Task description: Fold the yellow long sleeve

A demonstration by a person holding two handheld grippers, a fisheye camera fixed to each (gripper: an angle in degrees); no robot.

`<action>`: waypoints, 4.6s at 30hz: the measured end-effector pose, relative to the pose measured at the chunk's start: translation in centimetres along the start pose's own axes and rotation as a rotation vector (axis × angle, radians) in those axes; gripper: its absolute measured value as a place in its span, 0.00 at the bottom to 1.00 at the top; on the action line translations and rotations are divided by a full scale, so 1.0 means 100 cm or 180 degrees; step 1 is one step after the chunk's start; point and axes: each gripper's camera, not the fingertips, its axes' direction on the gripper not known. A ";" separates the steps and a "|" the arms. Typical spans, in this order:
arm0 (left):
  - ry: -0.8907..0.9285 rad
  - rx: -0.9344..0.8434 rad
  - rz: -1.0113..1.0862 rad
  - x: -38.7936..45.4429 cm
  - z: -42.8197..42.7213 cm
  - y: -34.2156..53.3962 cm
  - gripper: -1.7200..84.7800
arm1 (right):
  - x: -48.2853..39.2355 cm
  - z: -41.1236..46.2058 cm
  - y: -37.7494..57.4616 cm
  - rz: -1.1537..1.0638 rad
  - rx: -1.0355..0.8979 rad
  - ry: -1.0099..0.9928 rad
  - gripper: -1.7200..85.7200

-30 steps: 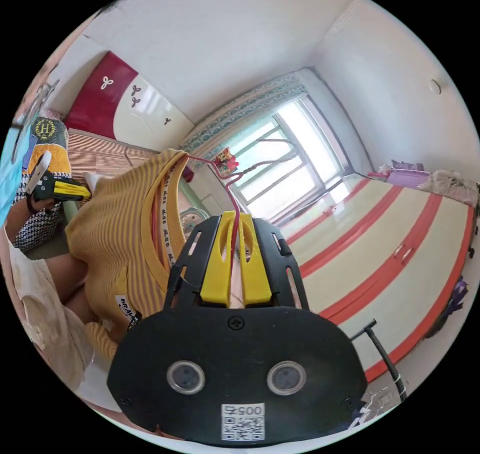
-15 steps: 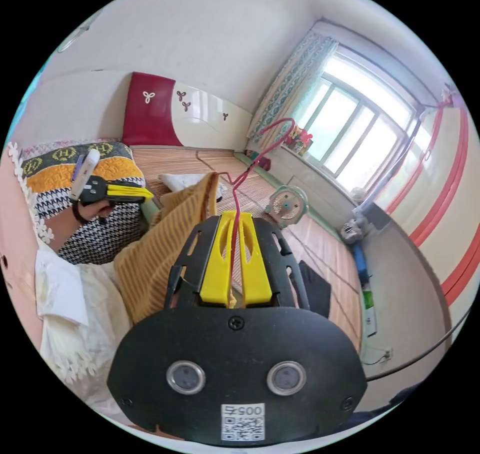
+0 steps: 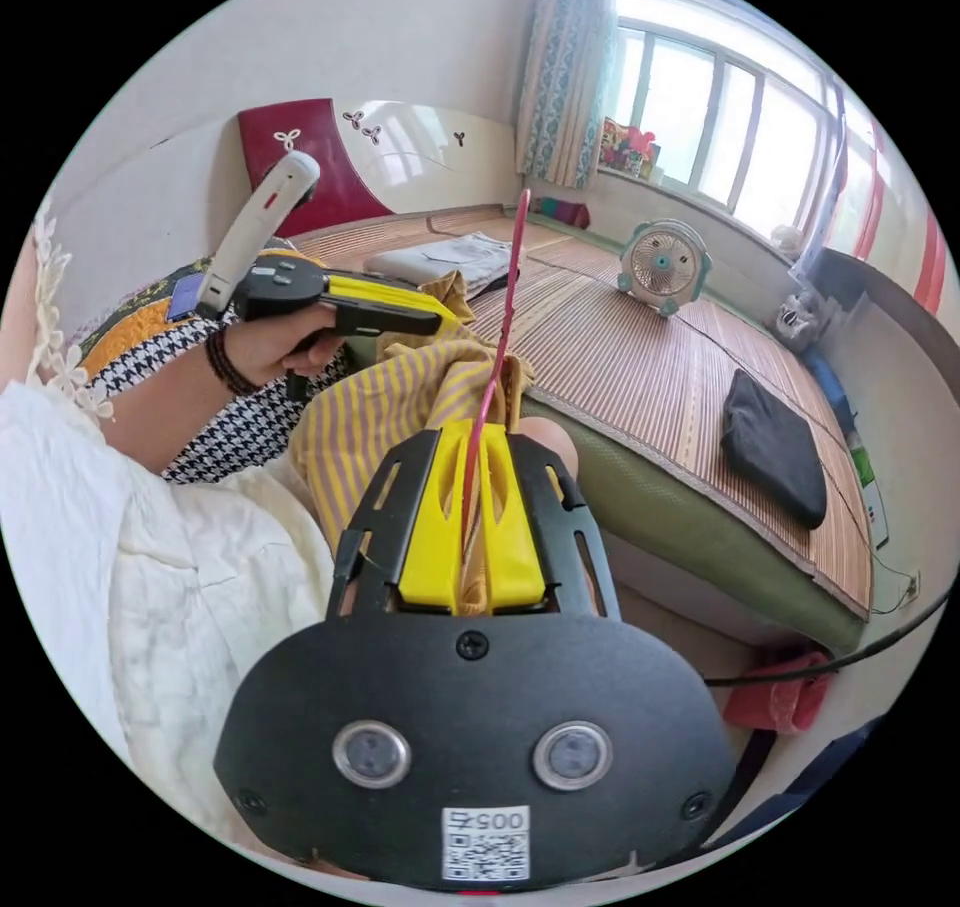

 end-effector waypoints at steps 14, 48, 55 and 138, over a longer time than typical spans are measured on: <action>0.0106 -0.0180 0.0192 0.032 0.036 0.005 0.08 | 0.007 0.028 0.006 -0.0374 -0.0324 0.0030 0.06; -0.0242 -0.0173 -0.0034 0.037 0.087 0.000 0.06 | -0.030 -0.014 0.036 -0.0217 0.0201 -0.0128 0.01; -0.0399 0.0281 -0.0141 0.036 0.061 0.010 0.04 | -0.021 -0.042 0.059 -0.0176 0.0436 -0.0388 0.01; 0.0384 0.1488 -0.0541 -0.020 -0.252 0.012 0.03 | -0.117 0.011 0.016 -0.0172 -0.0096 -0.0123 0.06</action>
